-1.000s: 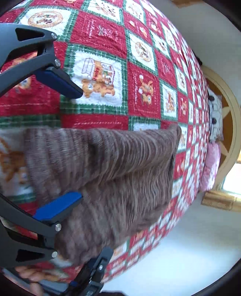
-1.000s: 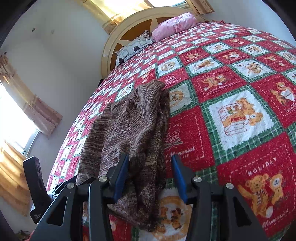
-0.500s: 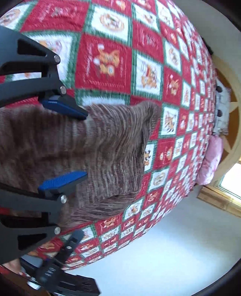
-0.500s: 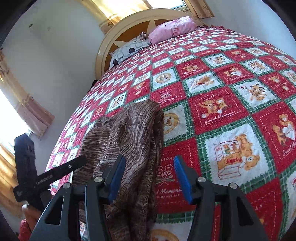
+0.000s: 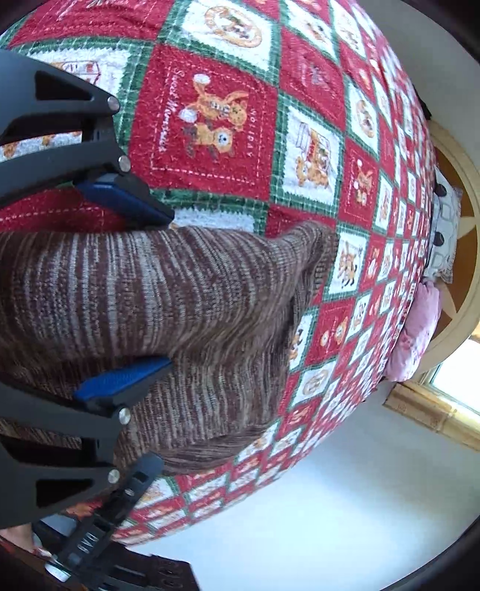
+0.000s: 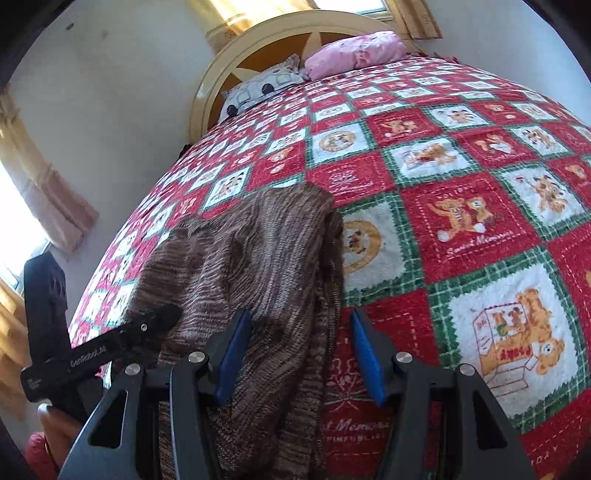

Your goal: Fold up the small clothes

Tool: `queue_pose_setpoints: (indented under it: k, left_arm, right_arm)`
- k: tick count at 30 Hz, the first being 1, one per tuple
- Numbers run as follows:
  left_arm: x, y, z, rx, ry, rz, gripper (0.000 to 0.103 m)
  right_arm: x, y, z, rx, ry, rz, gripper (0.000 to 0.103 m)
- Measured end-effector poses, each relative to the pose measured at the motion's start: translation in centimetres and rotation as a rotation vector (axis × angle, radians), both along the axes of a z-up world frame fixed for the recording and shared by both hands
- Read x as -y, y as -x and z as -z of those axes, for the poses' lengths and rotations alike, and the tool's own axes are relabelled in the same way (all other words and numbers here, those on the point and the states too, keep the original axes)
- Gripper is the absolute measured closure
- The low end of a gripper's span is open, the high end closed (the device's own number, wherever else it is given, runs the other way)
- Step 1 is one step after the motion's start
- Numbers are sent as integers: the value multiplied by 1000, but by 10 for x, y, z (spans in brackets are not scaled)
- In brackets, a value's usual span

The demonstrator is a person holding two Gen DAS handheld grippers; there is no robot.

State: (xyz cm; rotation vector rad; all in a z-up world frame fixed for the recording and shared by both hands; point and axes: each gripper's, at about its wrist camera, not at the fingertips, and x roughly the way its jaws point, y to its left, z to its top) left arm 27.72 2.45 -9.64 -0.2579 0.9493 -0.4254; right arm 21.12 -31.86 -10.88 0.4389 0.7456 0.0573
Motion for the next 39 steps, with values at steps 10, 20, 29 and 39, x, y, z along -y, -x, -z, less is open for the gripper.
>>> queue_pose_setpoints:
  k: [10, 20, 29, 39]
  left_arm:
    - [-9, 1, 3, -4, 84, -16, 59]
    - [-8, 18, -24, 52, 54, -31, 73]
    - [-29, 42, -37, 81, -30, -80, 74]
    - [-80, 59, -37, 75, -69, -158, 74]
  right_arm:
    - [-6, -5, 5, 2, -31, -66, 78]
    - [-30, 11, -18, 71, 12, -31, 84]
    - [-67, 16, -37, 104, 6, -77, 84]
    - [-127, 11, -35, 103, 19, -171, 84]
